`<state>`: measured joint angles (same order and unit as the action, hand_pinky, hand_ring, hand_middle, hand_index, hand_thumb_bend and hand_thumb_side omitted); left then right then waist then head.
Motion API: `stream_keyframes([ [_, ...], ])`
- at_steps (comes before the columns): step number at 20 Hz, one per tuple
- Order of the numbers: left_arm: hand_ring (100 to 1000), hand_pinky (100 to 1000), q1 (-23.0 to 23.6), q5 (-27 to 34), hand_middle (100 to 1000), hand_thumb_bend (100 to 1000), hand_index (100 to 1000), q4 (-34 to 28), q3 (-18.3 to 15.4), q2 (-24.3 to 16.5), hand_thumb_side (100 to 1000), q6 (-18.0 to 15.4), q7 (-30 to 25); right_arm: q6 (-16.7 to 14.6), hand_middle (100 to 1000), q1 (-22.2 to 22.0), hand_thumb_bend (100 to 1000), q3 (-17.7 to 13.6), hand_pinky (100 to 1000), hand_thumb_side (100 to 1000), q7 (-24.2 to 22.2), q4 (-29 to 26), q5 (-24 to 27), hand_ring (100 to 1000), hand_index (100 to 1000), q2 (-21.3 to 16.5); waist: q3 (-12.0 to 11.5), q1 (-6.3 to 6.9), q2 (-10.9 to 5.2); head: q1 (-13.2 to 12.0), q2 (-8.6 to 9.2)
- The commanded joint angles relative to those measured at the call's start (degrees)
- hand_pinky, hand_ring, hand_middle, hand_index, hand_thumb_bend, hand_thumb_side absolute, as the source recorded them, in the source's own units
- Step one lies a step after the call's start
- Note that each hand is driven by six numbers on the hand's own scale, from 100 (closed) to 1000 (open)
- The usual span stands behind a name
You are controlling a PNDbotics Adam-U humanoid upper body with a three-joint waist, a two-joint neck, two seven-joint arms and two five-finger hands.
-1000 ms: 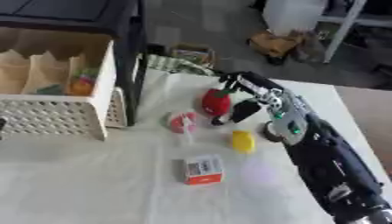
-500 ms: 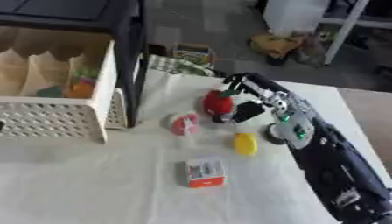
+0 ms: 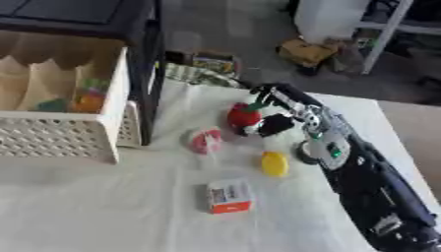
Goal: Pick up objects from table and place into drawer.
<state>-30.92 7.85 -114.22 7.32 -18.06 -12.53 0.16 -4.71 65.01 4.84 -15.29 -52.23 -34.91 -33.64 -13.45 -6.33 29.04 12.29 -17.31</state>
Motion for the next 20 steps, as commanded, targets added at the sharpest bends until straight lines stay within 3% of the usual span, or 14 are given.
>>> stream_keyframes([
  [1, 371, 485, -0.38, -0.35, 586, 100, 856, -0.37, 0.29, -0.11, 485, 0.19, -0.34, 0.14, 695, 1.28, 651, -0.18, 789, 395, 0.37, -1.14, 0.17, 745, 880, -2.01, -0.07, 0.16, -1.08, 0.41, 1.05],
  [20, 364, 478, -0.32, -0.63, 585, 100, 844, -0.37, 0.22, 0.54, 481, 0.51, -0.22, 0.3, 569, 0.96, 593, 0.12, 651, 313, -1.09, -1.02, 0.89, 614, 779, -1.86, -0.59, 0.04, -0.59, 0.57, 1.45],
])
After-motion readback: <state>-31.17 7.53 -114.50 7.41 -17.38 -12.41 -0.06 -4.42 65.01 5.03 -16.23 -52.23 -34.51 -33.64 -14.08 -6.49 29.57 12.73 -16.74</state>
